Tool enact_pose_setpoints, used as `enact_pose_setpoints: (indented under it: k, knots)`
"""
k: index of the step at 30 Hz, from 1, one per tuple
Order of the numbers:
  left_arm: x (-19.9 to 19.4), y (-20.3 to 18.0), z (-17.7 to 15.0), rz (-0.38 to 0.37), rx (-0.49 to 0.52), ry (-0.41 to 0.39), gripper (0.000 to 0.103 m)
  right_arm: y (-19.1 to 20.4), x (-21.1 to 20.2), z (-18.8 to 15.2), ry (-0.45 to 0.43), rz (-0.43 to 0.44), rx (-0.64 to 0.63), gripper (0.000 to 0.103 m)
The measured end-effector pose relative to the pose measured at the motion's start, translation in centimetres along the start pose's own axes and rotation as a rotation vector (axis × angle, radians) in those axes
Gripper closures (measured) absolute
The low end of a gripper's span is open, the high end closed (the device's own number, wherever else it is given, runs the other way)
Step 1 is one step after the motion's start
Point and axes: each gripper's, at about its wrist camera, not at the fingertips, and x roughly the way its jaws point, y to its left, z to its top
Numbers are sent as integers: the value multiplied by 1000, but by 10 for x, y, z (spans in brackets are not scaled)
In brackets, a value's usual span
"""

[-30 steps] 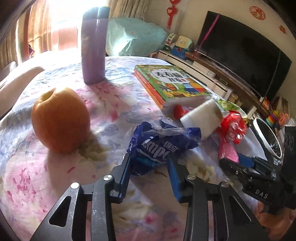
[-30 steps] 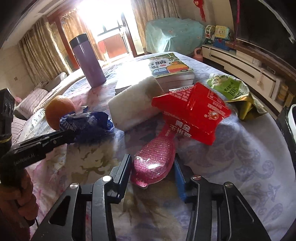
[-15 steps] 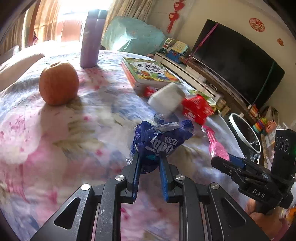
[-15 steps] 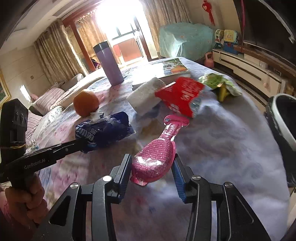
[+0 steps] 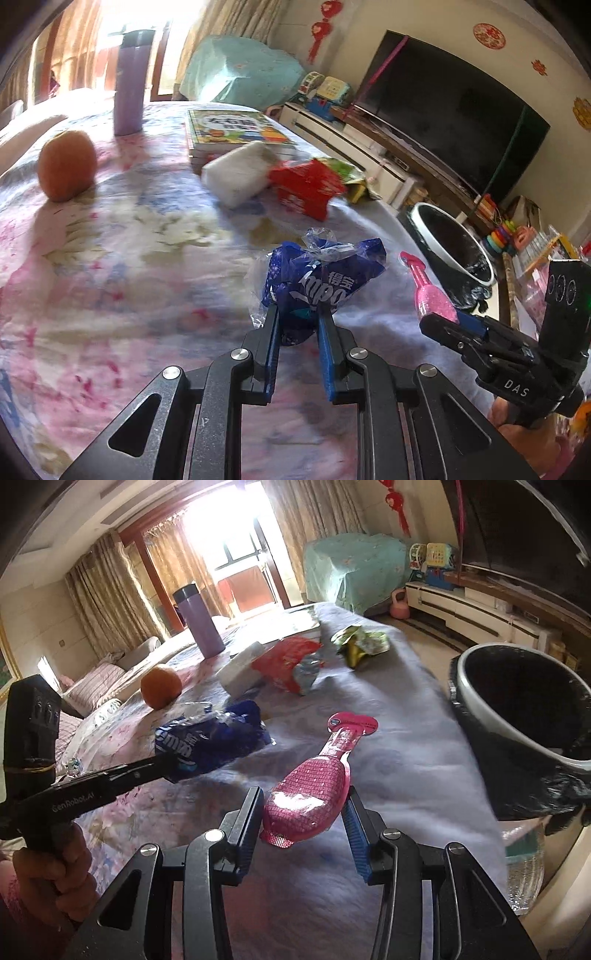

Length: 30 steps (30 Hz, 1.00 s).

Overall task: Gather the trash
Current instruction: 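Carry the blue wrapper and pink hairbrush in both grippers over the bin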

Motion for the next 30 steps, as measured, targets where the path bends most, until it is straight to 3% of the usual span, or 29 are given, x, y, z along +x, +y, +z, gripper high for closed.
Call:
enact_pose_setpoints:
  k: [17, 30]
  knots:
    - [-1, -26, -12, -8, 8, 18, 86, -14, -18, -17, -18, 9, 2, 59]
    - [9, -64, -4, -29, 84, 31, 86, -37, -47, -11, -73, -16, 21, 59]
